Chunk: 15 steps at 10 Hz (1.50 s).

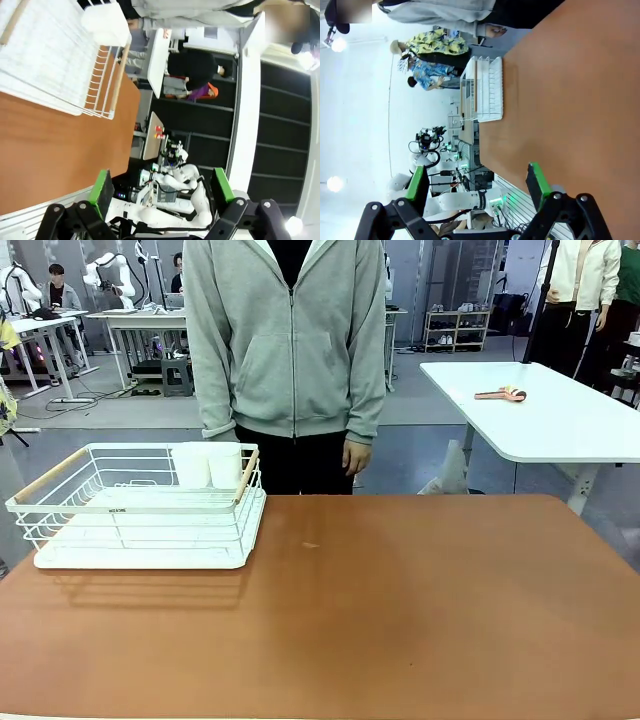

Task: Clean the table.
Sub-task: Pick up the Lint Roller when the human hands it over.

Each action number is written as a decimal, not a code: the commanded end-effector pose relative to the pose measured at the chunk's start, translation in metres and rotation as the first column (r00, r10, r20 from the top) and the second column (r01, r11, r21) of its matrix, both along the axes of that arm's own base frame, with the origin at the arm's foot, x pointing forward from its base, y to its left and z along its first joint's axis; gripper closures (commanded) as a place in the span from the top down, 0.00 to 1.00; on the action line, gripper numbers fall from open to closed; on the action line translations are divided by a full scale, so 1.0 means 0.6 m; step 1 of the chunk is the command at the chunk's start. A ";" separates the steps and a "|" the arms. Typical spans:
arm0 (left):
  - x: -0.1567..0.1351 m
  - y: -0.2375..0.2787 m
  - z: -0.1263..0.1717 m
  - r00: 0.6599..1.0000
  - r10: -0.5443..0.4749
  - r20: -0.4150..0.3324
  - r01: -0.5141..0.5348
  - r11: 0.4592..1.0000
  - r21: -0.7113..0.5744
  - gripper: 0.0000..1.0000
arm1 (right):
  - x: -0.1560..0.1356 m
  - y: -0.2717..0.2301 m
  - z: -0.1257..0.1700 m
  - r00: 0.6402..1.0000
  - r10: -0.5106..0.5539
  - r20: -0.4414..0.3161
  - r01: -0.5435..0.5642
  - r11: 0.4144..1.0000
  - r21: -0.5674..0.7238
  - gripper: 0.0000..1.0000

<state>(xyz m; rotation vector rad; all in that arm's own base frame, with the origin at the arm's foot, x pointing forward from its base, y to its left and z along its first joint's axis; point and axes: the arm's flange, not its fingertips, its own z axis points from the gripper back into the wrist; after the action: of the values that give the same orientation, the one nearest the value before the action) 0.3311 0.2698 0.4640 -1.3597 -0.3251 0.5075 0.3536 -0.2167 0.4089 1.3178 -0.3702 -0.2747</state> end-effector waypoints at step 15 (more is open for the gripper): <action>-0.035 0.039 0.002 0.998 0.055 -0.043 -0.054 0.998 0.020 1.00 | -0.033 -0.034 -0.006 1.000 -0.029 -0.006 0.029 0.999 -0.018 1.00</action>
<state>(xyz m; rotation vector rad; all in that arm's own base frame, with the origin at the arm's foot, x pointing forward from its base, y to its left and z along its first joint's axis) 0.3129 0.2915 0.4642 -1.3195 -0.3272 0.5772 0.3333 -0.2389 0.4035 1.2870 -0.3811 -0.2978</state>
